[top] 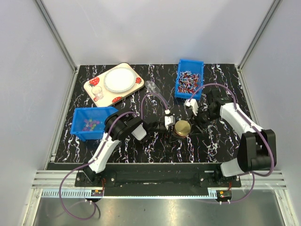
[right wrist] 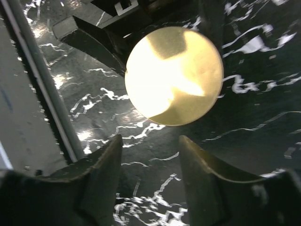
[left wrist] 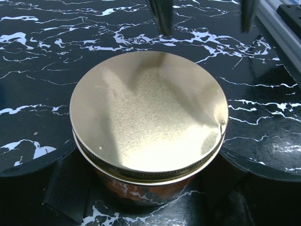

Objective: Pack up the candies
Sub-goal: Screw the bottle lid onto the packing bottle.

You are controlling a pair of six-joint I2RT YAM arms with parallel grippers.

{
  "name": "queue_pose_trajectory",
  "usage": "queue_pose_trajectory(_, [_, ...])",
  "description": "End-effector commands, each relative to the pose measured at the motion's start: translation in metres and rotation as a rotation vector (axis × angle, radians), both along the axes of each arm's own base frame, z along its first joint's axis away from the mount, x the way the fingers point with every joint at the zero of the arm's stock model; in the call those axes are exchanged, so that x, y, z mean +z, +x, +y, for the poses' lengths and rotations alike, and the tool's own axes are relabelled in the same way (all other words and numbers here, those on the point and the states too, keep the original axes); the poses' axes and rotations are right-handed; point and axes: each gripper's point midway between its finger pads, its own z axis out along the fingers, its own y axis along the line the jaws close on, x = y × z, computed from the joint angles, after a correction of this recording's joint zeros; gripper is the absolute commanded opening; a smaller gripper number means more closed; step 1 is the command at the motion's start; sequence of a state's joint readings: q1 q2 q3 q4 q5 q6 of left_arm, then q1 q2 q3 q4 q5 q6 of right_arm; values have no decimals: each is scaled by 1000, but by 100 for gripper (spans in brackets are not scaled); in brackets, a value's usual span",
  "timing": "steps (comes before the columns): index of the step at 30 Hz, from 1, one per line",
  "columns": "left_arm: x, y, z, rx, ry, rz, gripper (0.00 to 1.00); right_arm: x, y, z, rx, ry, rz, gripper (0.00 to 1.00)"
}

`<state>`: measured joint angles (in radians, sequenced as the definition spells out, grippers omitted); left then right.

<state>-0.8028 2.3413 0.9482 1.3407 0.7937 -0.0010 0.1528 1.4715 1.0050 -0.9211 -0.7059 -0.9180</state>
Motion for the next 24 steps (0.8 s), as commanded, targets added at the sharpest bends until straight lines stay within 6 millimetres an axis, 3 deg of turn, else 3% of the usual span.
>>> queue_pose_trajectory(1, [-7, 8, 0, 29, 8, 13, 62, 28, 26, 1, 82, -5, -231, 61])
queue_pose_trajectory(5, [-8, 6, 0, 24, 7, 11, 62, 32, 39, 7, 125, 32, -337, 75])
queue_pose_trajectory(12, [-8, 6, 0, 21, 8, 12, 62, 29, 36, 20, 228, 116, -377, 90])
queue_pose_trajectory(17, [-7, 5, 0, 15, 7, 13, 62, 30, 27, 30, 329, 189, -470, 96])
queue_pose_trajectory(24, [-6, 4, 0, 9, 3, 8, 62, 26, 22, 35, 347, 233, -439, 98])
